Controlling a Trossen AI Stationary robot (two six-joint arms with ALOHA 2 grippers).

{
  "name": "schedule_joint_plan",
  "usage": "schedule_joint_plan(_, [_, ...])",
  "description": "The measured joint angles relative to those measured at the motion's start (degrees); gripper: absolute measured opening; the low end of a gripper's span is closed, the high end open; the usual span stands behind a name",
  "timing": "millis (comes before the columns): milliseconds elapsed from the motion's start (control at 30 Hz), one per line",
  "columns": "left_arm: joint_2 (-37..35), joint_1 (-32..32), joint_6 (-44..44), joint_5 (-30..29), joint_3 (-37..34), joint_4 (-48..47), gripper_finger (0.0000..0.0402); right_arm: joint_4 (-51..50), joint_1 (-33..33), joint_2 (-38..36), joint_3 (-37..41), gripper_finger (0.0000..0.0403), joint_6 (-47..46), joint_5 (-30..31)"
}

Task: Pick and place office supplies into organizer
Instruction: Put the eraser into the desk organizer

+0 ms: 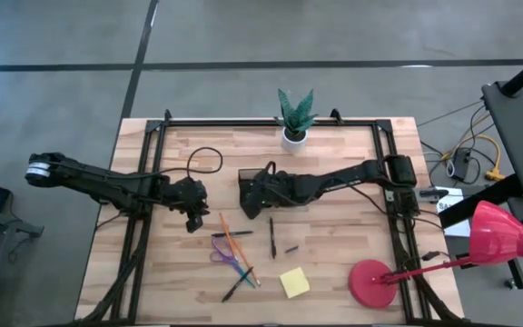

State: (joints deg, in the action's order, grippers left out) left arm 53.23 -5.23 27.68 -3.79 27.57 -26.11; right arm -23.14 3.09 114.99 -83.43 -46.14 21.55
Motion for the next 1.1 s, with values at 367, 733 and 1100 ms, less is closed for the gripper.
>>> schedule_joint_plan(367, [0.0, 0.0, 0.4, 0.0, 0.0, -0.1, 0.0088, -26.7, 11.5, -1.4, -1.1, 0.018, 28.5, -14.7])
schedule_joint_plan(733, [0.0, 0.0, 0.0, 0.0, 0.0, 0.0, 0.0088, -26.9, 23.6, -2.1, -0.8, 0.0185, 28.8, -14.1])
schedule_joint_plan(1100, [0.0, 0.0, 0.0, 0.0, 0.0, 0.0, 0.0088, -25.8, 20.5, 1.4, -0.3, 0.0185, 24.7, -13.8])
